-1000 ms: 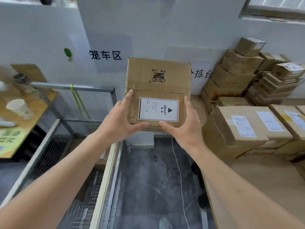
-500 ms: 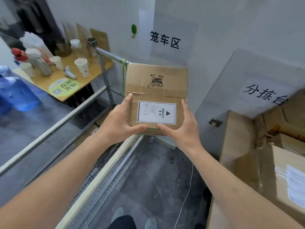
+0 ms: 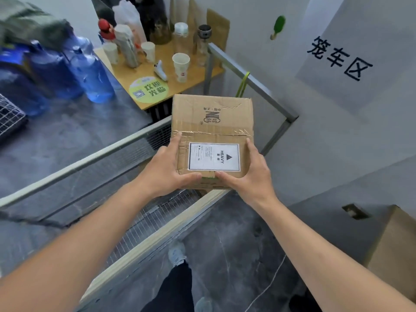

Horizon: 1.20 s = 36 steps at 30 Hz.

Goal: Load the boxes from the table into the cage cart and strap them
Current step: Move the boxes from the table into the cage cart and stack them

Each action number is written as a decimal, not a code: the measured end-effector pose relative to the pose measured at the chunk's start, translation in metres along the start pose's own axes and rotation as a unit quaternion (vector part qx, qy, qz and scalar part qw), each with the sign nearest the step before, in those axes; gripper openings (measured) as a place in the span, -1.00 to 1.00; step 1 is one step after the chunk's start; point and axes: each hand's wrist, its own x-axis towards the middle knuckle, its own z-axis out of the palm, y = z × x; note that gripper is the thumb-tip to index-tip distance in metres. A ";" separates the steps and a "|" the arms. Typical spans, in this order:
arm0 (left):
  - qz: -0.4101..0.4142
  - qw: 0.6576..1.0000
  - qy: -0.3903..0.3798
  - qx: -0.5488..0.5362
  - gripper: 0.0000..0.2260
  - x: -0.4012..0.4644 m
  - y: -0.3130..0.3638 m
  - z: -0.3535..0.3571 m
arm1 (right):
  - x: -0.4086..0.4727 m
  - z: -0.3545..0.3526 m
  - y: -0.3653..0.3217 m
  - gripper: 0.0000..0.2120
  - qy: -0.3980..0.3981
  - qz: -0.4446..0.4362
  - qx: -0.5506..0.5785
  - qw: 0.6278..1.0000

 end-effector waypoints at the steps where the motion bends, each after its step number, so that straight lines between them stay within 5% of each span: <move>1: -0.011 1.000 -0.006 -0.003 0.17 0.010 -0.009 -0.005 | 0.014 0.010 -0.002 0.17 -0.011 0.001 -0.002 1.000; 15: -0.144 0.987 -0.057 -0.049 0.08 0.118 -0.129 -0.004 | 0.159 0.136 0.025 0.18 -0.174 0.045 -0.059 0.982; 22: -0.221 0.969 -0.054 -0.094 0.13 0.158 -0.184 0.059 | 0.211 0.189 0.092 0.23 -0.262 0.062 -0.062 0.961; 36: -0.341 0.918 -0.027 -0.203 -0.13 0.191 -0.263 0.196 | 0.278 0.286 0.221 0.05 -0.419 0.038 -0.105 0.901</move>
